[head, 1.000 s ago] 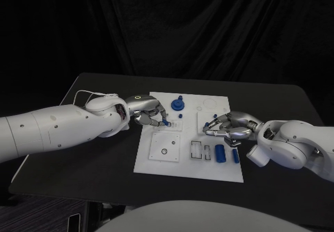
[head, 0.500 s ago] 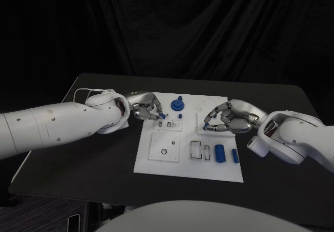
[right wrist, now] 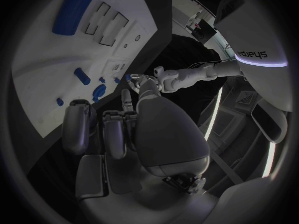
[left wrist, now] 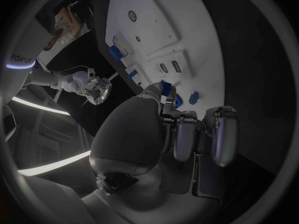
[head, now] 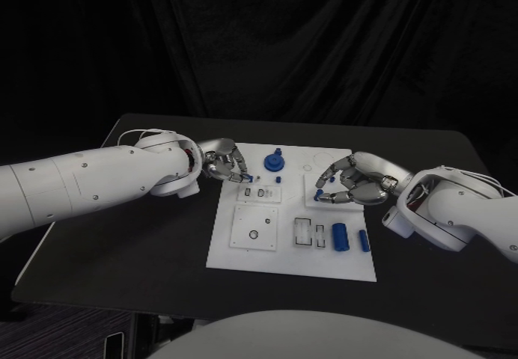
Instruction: Assemble the parts on the task board
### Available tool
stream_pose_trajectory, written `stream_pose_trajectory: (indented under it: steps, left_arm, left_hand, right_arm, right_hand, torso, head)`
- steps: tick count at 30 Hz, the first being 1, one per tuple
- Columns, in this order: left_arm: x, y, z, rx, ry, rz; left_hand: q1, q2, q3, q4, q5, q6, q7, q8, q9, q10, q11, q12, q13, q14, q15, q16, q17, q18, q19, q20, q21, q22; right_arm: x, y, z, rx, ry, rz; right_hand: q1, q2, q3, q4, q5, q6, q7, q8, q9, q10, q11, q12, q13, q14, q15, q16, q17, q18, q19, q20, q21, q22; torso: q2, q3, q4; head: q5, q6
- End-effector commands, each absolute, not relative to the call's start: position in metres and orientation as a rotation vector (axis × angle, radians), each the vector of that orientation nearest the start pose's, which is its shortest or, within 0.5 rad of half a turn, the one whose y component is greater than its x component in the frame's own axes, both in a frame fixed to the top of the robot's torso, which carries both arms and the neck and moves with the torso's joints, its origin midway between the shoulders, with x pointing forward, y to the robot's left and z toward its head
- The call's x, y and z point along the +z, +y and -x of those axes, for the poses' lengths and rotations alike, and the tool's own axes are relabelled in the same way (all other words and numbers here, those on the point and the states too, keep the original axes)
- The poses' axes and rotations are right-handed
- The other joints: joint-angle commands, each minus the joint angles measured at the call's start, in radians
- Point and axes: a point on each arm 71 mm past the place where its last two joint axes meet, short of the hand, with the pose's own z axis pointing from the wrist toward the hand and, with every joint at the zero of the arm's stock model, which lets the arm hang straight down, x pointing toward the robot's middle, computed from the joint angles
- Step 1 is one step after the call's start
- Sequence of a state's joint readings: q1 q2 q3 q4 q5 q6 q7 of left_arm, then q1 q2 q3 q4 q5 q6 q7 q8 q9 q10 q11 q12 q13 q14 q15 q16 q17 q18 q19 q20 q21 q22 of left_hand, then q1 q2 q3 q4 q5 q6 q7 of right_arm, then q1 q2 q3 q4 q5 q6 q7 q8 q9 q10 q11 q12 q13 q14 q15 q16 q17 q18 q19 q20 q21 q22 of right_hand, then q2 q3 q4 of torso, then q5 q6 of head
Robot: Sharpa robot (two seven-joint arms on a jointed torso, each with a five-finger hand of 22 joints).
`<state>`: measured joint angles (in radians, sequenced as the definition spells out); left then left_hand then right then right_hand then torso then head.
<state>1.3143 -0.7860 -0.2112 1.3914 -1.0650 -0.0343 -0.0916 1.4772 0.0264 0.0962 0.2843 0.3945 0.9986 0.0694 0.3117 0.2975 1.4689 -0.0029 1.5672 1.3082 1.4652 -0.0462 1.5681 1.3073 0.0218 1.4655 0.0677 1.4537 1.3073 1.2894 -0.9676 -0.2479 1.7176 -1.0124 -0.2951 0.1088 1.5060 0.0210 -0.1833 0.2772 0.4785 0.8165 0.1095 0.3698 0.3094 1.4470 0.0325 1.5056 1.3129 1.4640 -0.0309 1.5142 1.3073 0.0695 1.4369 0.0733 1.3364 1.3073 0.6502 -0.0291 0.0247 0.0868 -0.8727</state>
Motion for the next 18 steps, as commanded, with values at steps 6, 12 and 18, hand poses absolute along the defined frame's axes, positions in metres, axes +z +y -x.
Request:
stream_pose_trajectory:
  steps: [6,12,18]
  left_arm:
    - [-0.215,0.206,-0.502,-0.684,2.243,0.086]
    - [-0.200,0.196,-0.508,-0.747,2.109,-0.041]
    - [-0.192,0.188,-0.509,-0.700,1.956,-0.322]
  left_hand:
    - [-0.019,0.009,0.014,0.000,-0.019,0.002,-0.007,0.010,0.153,0.102,-0.006,0.004,0.263,0.106,-0.010,0.003,0.263,0.011,0.023,-0.010,-0.008,0.220]
    - [0.005,-0.022,0.050,-0.035,0.016,-0.017,-0.001,-0.002,0.160,0.102,-0.001,0.004,0.263,0.106,-0.007,0.003,0.263,0.010,0.025,-0.009,-0.008,0.221]
    - [0.009,-0.045,0.069,-0.054,0.005,-0.001,-0.005,0.004,0.171,0.102,-0.004,0.004,0.263,0.106,-0.007,0.003,0.263,-0.001,0.052,-0.008,0.034,0.236]
  right_arm:
    - [-0.204,-0.201,-0.428,1.006,1.851,-0.022]
    - [-0.205,-0.199,-0.430,1.002,1.865,-0.018]
    - [-0.208,-0.198,-0.432,0.999,1.885,-0.011]
  right_hand:
    - [0.017,0.006,-0.001,0.007,-0.007,0.010,0.000,0.006,-0.004,0.007,-0.004,-0.004,0.072,0.078,-0.008,-0.002,0.155,-0.006,0.006,-0.002,-0.002,0.159]
    - [0.018,0.007,-0.001,0.007,-0.007,0.011,0.000,0.006,-0.005,0.007,-0.004,-0.004,0.071,0.078,-0.008,-0.002,0.155,-0.006,0.006,-0.002,-0.002,0.160]
    - [0.021,0.008,0.000,0.007,-0.008,0.011,-0.001,0.006,-0.007,0.008,-0.005,-0.004,0.073,0.078,-0.008,-0.002,0.155,-0.006,0.006,-0.002,-0.003,0.159]
  torso:
    - [0.000,0.0044,-0.0016]
    - [0.000,0.0041,-0.0004]
    - [-0.001,0.0055,-0.0030]
  head:
    - [0.003,0.000]
    - [-0.003,0.000]
    - [-0.001,0.000]
